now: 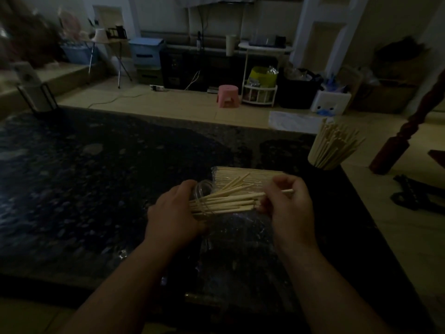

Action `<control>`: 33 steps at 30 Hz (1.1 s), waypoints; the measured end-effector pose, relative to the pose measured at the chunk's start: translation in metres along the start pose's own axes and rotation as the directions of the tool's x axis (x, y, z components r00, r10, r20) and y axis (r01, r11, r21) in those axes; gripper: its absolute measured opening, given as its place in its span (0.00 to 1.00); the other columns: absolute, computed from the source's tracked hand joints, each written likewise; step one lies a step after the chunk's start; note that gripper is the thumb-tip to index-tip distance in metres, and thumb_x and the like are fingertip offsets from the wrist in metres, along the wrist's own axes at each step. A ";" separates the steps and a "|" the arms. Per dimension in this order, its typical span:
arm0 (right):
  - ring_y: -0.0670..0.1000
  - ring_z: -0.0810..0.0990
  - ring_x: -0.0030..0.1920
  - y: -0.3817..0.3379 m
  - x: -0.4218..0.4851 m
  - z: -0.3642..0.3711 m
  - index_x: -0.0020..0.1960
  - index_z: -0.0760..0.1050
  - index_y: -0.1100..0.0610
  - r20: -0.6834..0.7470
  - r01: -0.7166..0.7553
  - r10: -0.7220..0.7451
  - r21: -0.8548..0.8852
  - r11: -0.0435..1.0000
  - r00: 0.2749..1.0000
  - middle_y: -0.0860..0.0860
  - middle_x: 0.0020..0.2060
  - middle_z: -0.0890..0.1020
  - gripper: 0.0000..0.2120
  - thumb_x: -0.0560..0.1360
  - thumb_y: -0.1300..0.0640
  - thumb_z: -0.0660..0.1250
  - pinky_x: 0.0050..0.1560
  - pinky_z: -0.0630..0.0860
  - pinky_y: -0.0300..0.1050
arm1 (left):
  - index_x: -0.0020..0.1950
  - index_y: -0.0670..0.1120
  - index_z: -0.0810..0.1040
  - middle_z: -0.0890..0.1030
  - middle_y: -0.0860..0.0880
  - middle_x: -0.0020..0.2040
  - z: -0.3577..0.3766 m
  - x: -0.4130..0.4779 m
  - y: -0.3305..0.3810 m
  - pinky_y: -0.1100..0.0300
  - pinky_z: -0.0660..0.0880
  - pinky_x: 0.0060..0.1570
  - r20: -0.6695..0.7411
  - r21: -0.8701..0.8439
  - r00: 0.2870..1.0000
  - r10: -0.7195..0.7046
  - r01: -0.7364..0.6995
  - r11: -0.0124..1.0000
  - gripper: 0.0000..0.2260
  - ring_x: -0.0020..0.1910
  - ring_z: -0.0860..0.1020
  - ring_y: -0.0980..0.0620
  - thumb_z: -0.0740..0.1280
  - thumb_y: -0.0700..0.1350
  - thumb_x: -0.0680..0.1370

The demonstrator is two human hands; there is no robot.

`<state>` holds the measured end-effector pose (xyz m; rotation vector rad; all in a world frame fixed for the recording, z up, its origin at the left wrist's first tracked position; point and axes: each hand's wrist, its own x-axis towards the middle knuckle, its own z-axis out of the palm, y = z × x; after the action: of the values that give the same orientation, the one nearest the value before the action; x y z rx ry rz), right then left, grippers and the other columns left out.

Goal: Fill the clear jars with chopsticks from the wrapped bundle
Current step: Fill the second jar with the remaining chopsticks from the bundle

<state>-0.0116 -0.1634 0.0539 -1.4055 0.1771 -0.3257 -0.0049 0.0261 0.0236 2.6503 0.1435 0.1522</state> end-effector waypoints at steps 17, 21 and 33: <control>0.40 0.79 0.41 0.008 -0.003 -0.002 0.39 0.78 0.46 0.046 0.152 -0.145 -0.359 0.921 0.988 0.44 0.39 0.81 0.08 0.76 0.56 0.69 0.38 0.72 0.26 | 0.68 0.61 0.64 0.74 0.55 0.61 0.000 0.000 0.001 0.48 0.70 0.58 -0.018 -0.001 1.000 -0.005 0.005 1.000 0.38 0.59 0.74 0.50 0.75 0.61 0.61; 0.44 0.78 0.41 0.007 -0.001 -0.001 0.41 0.78 0.50 0.022 0.111 -0.110 -0.325 0.939 0.994 0.46 0.39 0.81 0.07 0.77 0.55 0.66 0.39 0.73 0.33 | 0.67 0.61 0.64 0.75 0.55 0.60 0.001 0.001 0.000 0.47 0.71 0.58 -0.021 -0.021 1.000 -0.009 0.009 1.000 0.38 0.58 0.74 0.49 0.75 0.61 0.60; 0.49 0.78 0.25 0.019 0.004 -0.018 0.35 0.75 0.59 0.243 -0.016 0.200 -0.599 0.801 0.949 0.55 0.28 0.81 0.15 0.79 0.57 0.59 0.26 0.71 0.39 | 0.66 0.62 0.65 0.75 0.55 0.60 -0.007 0.007 -0.008 0.44 0.72 0.58 -0.040 -0.090 0.995 -0.095 0.091 0.992 0.39 0.58 0.75 0.49 0.74 0.64 0.57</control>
<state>-0.0113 -0.1786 0.0328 -2.0399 0.1150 0.0576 0.0000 0.0373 0.0266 2.5481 0.2690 0.1822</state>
